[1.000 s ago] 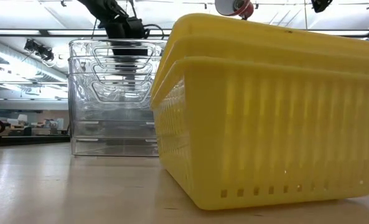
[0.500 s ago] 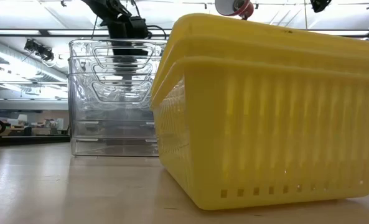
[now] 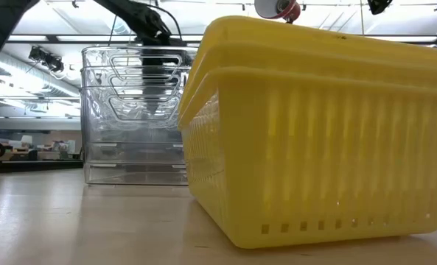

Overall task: Stack baskets by color
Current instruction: Stack the bottom black bin on the top black bin

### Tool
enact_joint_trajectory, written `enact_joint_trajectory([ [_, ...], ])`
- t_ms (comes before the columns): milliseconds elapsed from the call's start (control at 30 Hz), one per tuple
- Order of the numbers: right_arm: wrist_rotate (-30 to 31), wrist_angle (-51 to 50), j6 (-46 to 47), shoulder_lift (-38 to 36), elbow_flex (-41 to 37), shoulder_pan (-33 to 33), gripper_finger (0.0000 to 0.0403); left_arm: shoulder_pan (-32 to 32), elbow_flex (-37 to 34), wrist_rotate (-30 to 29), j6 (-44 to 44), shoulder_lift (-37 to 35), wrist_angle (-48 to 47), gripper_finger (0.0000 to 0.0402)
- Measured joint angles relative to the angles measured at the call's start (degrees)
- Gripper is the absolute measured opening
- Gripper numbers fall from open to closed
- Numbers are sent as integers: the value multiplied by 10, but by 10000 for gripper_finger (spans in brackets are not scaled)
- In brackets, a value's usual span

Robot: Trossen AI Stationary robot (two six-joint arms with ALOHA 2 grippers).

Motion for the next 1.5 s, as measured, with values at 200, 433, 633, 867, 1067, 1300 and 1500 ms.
enact_joint_trajectory([
  [200,0,0,-2,0,0,0,216,2,2,-2,9,24,-27,34],
  [433,0,0,-5,0,0,0,216,1,8,-1,24,26,-51,7],
  [633,0,0,-4,0,0,0,216,1,54,22,29,26,-88,4],
  [867,0,0,-3,0,0,0,216,16,61,79,42,26,-91,4],
  [1067,0,0,-2,0,0,0,216,31,35,133,34,26,-95,4],
  [1300,0,0,-3,0,0,0,216,30,34,158,25,27,-104,15],
  [1500,0,0,-3,0,0,0,216,26,34,145,22,27,-103,85],
])
